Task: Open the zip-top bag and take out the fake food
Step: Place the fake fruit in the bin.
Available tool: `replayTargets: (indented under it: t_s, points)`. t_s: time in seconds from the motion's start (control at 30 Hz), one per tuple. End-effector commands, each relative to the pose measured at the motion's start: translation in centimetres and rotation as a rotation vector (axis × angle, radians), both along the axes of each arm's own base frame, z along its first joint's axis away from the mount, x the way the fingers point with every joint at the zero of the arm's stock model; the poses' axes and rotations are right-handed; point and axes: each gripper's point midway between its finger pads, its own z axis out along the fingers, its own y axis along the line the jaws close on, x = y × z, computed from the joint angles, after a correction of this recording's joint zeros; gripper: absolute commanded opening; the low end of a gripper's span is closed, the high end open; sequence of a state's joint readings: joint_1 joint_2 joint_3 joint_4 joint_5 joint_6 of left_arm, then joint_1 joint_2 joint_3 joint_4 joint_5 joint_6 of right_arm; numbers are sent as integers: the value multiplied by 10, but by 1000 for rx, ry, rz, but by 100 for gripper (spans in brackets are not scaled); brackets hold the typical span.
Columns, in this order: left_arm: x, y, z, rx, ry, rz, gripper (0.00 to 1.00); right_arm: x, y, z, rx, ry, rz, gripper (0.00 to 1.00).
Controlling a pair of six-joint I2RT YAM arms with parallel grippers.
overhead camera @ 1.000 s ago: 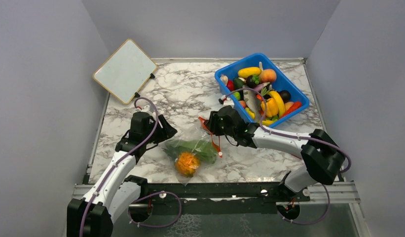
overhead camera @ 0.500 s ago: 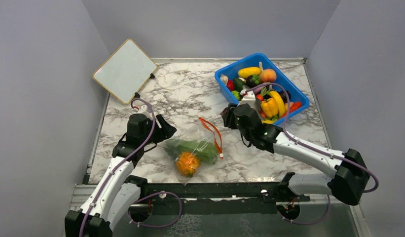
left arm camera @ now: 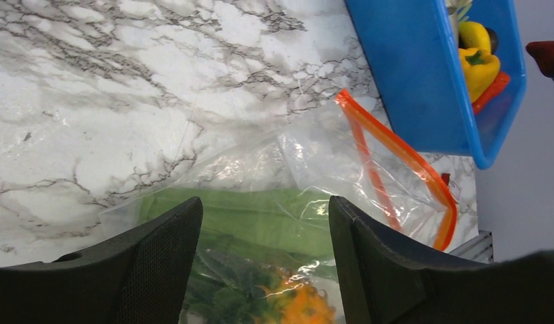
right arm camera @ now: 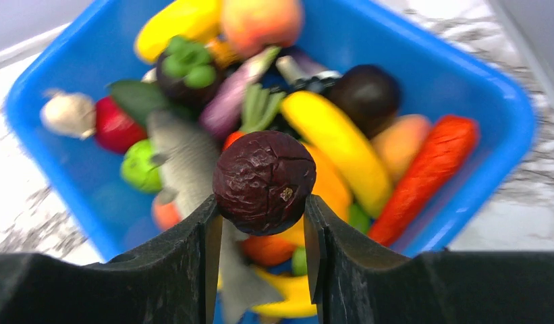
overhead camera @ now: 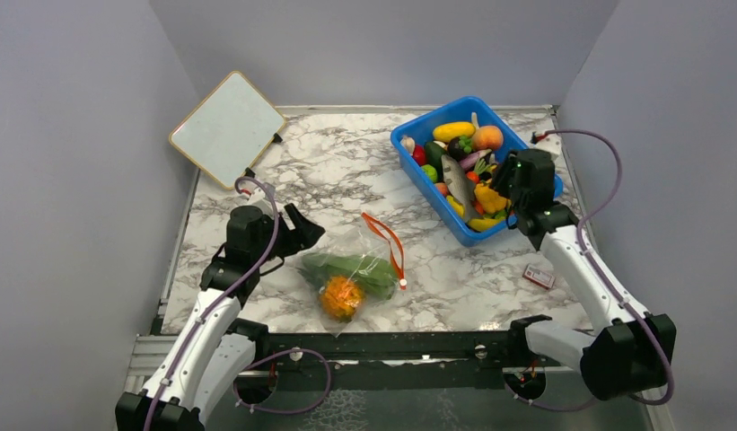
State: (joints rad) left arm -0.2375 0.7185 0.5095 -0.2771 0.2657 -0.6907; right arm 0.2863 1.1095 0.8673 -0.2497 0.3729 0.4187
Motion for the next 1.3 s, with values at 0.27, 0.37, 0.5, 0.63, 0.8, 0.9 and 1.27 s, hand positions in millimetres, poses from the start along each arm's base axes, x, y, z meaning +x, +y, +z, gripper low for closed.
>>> replayTargets:
  t_s: [0.27,0.37,0.5,0.63,0.8,0.9,1.27]
  points:
    - [2,-49,63,-74,-70,-265,71,10,-108,-45,-18,238,-178,27]
    - [2,-67,59,34,-39,-309,71,14,-105,-53,-15,269,-146,28]
    - [-7,-101,58,138,-34,-378,71,17,-105,-64,-19,327,-134,39]
    - [-6,-120,56,198,-25,-393,71,14,-108,-55,-25,323,-152,58]
    - [-4,-134,55,264,-10,-366,72,10,-98,-20,1,221,-109,64]
    - [-4,-140,51,294,12,-339,72,8,-82,-5,31,169,-20,64]
    - [4,-150,33,345,137,-232,82,-55,79,0,446,-7,780,55]
